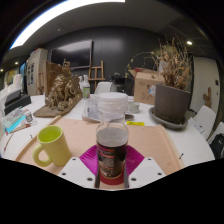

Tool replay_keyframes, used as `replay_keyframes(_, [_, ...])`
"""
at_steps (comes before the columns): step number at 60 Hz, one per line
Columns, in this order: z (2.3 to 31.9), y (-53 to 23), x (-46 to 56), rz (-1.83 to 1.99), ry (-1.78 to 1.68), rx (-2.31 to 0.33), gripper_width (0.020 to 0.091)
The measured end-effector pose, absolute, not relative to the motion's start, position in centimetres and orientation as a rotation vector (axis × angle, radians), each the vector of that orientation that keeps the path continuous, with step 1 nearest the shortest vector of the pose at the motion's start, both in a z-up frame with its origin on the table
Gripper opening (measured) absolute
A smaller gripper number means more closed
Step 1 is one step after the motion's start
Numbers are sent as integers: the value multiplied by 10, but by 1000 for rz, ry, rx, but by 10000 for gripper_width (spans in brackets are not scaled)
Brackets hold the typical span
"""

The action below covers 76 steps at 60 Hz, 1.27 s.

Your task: Pour water

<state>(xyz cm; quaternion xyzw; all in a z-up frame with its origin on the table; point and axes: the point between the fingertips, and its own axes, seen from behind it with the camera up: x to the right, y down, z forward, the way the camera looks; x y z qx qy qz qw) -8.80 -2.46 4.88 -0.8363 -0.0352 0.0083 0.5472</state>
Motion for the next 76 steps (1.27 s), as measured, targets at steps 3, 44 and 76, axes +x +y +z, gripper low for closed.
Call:
replay_keyframes(3, [48, -27, -86, 22, -81, -1973, 365])
replay_keyframes(44, [176, -240, -145, -140, 112, -2164, 862])
replay_keyframes(76, [211, -311, -201, -170, 103, -2147, 856])
